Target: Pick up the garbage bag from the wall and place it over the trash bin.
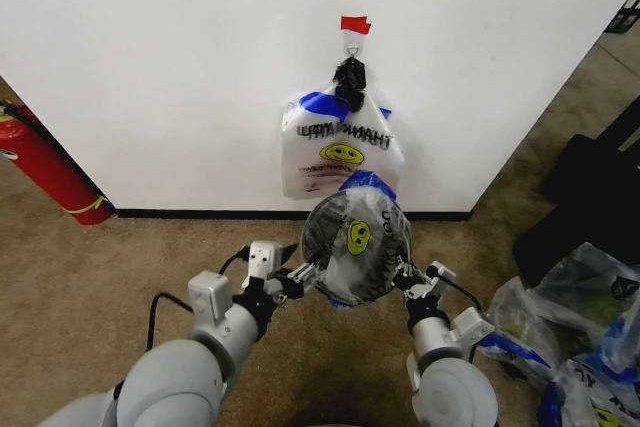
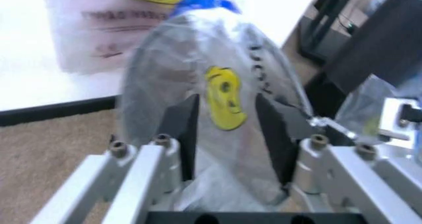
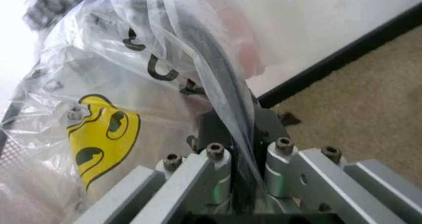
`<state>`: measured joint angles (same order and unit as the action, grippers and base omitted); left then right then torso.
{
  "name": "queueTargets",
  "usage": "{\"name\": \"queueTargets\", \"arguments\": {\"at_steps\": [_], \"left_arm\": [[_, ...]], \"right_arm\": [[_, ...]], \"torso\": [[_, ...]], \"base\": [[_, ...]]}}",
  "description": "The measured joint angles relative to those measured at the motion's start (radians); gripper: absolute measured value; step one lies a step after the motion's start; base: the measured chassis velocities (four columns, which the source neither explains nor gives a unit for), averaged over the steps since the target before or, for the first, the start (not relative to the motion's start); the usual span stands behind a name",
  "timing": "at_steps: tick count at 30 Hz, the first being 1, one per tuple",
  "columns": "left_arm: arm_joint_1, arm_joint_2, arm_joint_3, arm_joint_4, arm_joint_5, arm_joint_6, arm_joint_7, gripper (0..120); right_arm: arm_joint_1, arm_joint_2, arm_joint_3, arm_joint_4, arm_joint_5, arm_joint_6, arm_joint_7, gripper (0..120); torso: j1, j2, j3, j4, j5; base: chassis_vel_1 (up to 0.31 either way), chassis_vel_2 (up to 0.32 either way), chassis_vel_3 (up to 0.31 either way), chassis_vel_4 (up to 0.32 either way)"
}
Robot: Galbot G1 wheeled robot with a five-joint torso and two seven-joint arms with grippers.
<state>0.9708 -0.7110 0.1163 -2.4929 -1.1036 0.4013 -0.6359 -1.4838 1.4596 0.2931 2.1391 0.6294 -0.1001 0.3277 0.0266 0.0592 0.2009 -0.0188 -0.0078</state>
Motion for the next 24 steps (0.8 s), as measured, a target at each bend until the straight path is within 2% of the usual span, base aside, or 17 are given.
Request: {"name": "queueTargets", "arguments": {"at_steps": [5,7,10,13,15,17,24], "left_arm": [[-0.150,-0.028,0.049,0.032,-0.108,0.077,-0.009,11],[-0.170,-0.030,0.055,0.036,-0.118,0.085,-0.012,8],[-0.279,-0.048,0.125,0.079,-0.136,0.131,-0.036,0],[-0.365,-0.077,0.202,0.144,-0.150,0.147,-0.068,0],[-0.382,-0.086,0.216,0.159,-0.156,0.148,-0.073,0],[-0.433,-0.118,0.266,0.215,-0.164,0.148,-0.089,0],[-0.488,-0.191,0.341,0.363,-0.096,0.137,-0.109,0]], "right_arm": [[-0.004,0.007,-0.006,-0.006,-0.044,0.010,-0.019,0],[-0.003,0.007,-0.004,-0.008,-0.046,0.011,-0.021,0],[-0.001,0.003,0.002,-0.009,-0.048,0.012,-0.021,0],[-0.002,0.002,0.005,-0.009,-0.055,0.014,-0.023,0],[-0.002,0.003,0.005,-0.009,-0.057,0.014,-0.023,0],[-0.002,0.005,0.005,-0.013,-0.068,0.019,-0.027,0],[-0.005,0.007,0.006,-0.016,-0.076,0.023,-0.036,0]], "torso": [[0.000,0.000,0.000,-0.0007,-0.0001],[0.000,0.000,0.000,-0.0004,-0.0002],[0.000,0.000,0.000,-0.0004,-0.0001],[0.000,0.000,0.000,-0.0003,0.0000],[0.000,0.000,0.000,-0.0003,-0.0003],[0.000,0.000,0.000,-0.0005,0.0002],[0.000,0.000,0.000,-0.0003,0.0000]], "base": [[0.000,0.000,0.000,0.000],[0.000,0.000,0.000,0.000],[0.000,0.000,0.000,0.000],[0.000,0.000,0.000,0.000],[0.000,0.000,0.000,0.000],[0.000,0.000,0.000,0.000],[0.000,0.000,0.000,0.000]]}}
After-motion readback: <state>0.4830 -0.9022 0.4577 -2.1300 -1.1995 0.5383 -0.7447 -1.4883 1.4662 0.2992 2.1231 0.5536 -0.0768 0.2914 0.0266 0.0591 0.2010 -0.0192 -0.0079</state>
